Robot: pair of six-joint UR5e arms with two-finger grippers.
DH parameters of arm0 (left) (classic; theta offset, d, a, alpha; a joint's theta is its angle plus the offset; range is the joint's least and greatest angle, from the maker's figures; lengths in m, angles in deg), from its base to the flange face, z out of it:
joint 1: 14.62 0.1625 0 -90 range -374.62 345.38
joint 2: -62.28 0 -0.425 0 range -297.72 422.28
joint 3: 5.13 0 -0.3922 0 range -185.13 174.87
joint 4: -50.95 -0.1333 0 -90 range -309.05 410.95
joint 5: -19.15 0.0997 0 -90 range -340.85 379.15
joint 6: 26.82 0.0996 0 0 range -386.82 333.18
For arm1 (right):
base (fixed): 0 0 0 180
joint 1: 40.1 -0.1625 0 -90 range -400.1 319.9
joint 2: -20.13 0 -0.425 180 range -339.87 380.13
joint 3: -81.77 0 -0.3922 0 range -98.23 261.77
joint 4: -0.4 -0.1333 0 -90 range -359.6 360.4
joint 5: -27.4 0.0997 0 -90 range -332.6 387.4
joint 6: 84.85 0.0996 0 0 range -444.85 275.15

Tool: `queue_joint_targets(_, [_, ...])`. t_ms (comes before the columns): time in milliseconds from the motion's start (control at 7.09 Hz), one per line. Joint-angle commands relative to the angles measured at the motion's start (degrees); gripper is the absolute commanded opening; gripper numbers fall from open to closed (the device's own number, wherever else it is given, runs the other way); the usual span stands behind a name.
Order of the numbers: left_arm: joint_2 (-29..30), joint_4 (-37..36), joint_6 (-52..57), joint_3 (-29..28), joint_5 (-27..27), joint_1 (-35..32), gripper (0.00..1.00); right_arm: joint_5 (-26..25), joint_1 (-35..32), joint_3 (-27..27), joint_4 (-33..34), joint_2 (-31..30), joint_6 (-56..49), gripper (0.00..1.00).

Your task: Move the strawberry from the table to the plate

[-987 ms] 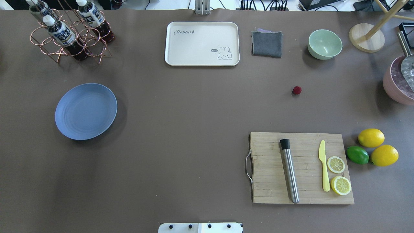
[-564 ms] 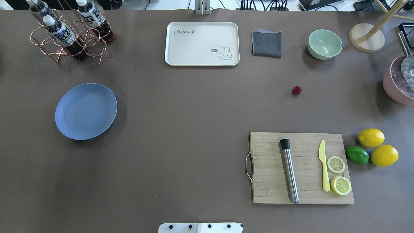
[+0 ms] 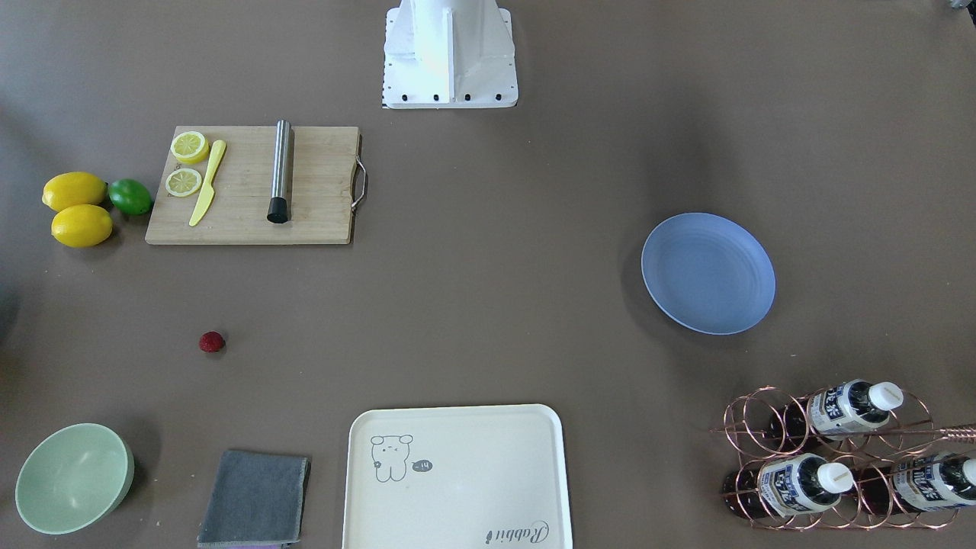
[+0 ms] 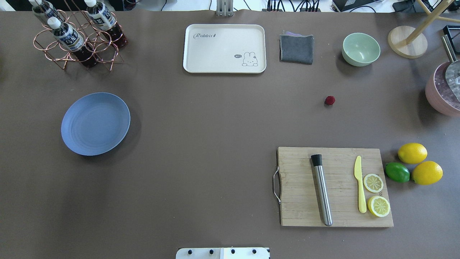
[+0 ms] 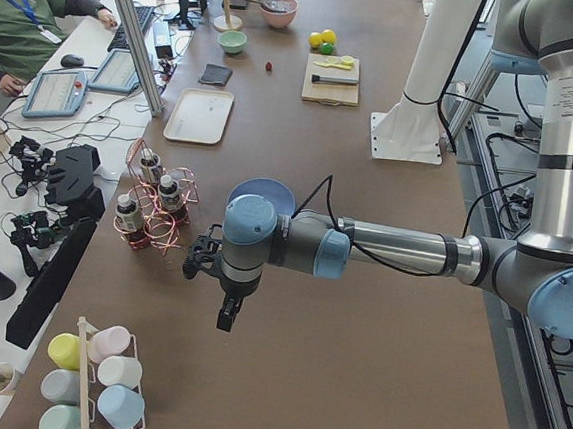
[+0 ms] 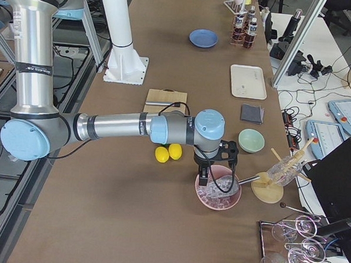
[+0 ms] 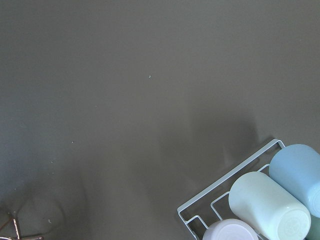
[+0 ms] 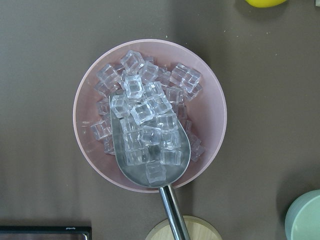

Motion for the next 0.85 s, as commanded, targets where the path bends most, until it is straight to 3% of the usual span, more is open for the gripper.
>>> queue_joint_targets(0, [0.13,0.06,-0.03,-0.11,0.0,0.0,0.98,-0.16,0.01,0.18,-0.05,-0.3,-0.02,1.0])
queue_joint_targets(705, [0.04,-0.03,-0.03,0.06,0.0,0.0,0.98,0.11,0.01,0.01,-0.22,-0.73,-0.46,1.0])
